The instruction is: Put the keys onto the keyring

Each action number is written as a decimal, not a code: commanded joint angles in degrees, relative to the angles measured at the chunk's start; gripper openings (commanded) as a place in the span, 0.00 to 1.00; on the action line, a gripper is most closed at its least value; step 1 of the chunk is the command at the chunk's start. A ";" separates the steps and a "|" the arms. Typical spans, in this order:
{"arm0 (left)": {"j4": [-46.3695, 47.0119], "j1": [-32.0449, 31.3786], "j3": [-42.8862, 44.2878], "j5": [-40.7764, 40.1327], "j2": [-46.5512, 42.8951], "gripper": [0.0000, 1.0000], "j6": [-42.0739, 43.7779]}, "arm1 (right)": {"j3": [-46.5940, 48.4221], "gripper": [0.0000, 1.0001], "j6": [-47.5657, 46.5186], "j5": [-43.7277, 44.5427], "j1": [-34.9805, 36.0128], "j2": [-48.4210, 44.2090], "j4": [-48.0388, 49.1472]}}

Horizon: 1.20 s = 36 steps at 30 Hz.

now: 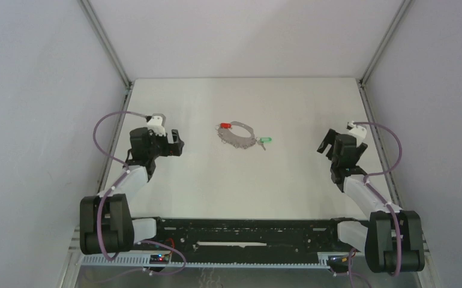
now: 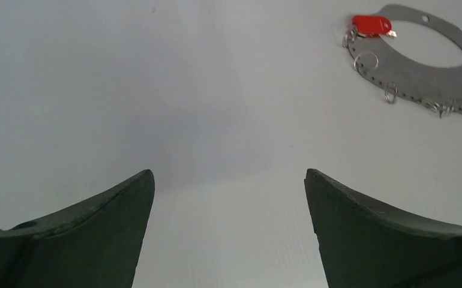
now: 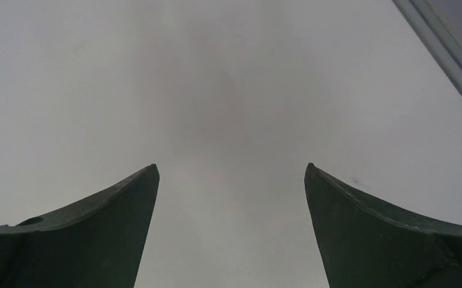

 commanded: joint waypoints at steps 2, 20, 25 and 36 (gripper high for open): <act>19.98 3.36 -0.03 5.28 6.77 1.00 -6.15 | -5.02 1.00 -1.09 4.24 -4.55 2.67 22.27; 40.83 4.32 -14.05 -8.85 2.29 1.00 -1.60 | -18.05 1.00 -9.71 -4.39 -1.42 13.07 55.04; 63.58 -0.07 -24.72 -16.49 5.05 1.00 0.71 | -14.59 1.00 -10.03 -5.65 -2.08 15.07 51.97; 55.05 0.86 -21.36 -18.69 3.73 1.00 -1.44 | -14.85 1.00 -10.10 -5.42 -1.95 14.78 52.04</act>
